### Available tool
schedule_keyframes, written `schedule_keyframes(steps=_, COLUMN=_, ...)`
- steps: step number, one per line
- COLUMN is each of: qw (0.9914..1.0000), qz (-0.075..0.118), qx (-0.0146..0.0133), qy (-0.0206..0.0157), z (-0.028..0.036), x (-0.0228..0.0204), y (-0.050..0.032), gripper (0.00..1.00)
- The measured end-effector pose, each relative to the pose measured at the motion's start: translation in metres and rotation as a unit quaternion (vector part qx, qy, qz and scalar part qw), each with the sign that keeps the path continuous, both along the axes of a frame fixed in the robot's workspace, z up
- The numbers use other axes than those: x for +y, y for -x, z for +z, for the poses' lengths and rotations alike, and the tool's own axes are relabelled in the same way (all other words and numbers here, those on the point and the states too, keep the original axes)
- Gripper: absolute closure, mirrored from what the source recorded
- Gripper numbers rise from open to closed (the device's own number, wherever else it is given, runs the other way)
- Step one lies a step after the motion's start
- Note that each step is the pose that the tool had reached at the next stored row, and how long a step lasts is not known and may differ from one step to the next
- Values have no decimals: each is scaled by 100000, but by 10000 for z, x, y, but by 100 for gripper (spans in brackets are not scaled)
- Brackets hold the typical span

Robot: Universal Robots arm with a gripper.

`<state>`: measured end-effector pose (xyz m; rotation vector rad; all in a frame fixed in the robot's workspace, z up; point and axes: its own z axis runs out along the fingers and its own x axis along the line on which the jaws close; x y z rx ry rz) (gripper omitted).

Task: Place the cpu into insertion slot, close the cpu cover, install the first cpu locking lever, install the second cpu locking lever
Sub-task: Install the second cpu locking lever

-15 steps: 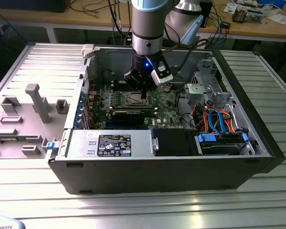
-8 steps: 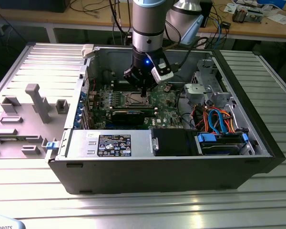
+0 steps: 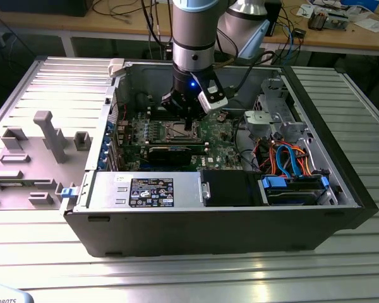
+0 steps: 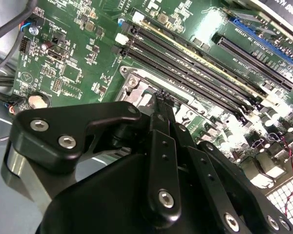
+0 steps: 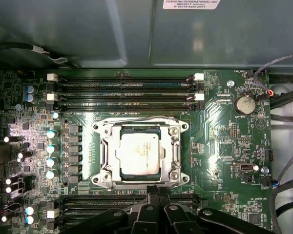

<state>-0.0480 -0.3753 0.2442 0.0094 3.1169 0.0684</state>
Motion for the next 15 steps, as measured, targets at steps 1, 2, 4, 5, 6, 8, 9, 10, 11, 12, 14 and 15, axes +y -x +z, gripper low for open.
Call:
schedule_keyframes(steps=1, qw=100000, qz=-1, qx=-1, qy=1, z=0, x=0, y=0, gripper=89)
schedule_keyframes(steps=2, qw=100000, qz=-1, qx=1, qy=-2, z=0, x=0, y=1, gripper=89)
schedule_keyframes(steps=4, qw=100000, qz=0, qx=0, qy=2, z=0, x=-1, y=1, gripper=89)
schedule_keyframes(steps=5, qw=100000, qz=-17, qx=-1, qy=2, z=0, x=0, y=1, gripper=89)
schedule_keyframes(steps=6, qw=100000, qz=-32, qx=0, qy=3, z=0, x=0, y=1, gripper=89)
schedule_keyframes(steps=8, qw=100000, qz=-37, qx=-2, qy=1, z=0, x=0, y=1, gripper=89)
schedule_keyframes(steps=9, qw=100000, qz=-39, qx=-3, qy=-2, z=0, x=-1, y=1, gripper=89)
schedule_keyframes(steps=10, qw=100000, qz=-41, qx=-3, qy=-1, z=0, x=-1, y=1, gripper=89)
schedule_keyframes(steps=11, qw=100000, qz=-44, qx=0, qy=2, z=0, x=-2, y=2, gripper=89)
schedule_keyframes(steps=12, qw=100000, qz=-42, qx=-1, qy=2, z=0, x=-3, y=1, gripper=89)
schedule_keyframes(steps=14, qw=100000, qz=-37, qx=-2, qy=-1, z=0, x=-4, y=1, gripper=89)
schedule_keyframes(steps=15, qw=100000, qz=-39, qx=-2, qy=3, z=0, x=-4, y=1, gripper=89)
